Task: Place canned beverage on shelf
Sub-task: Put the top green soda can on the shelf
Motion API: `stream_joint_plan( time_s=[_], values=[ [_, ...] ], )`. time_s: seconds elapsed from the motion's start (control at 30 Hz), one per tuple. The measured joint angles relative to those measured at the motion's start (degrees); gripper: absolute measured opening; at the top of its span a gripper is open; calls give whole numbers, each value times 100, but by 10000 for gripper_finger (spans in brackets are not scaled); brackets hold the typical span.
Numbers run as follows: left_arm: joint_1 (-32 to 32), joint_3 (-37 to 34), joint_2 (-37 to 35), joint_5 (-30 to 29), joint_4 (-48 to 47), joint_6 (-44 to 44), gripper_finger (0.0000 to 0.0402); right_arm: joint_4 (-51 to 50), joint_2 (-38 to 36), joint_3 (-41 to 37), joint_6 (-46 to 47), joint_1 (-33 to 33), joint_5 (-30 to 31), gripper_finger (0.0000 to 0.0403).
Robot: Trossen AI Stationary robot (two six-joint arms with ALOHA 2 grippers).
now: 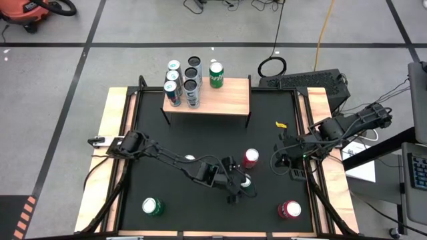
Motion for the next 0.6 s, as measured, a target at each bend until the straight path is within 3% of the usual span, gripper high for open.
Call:
stream_joint_plan(
  time_s=[0.23,0.6],
  values=[
    [37,-4,23,215,243,-140,359,2,-1,0,-7,0,0,0],
    [82,-4,23,215,270,-133,297,102,-2,0,-2,1,0,0]
  ],
)
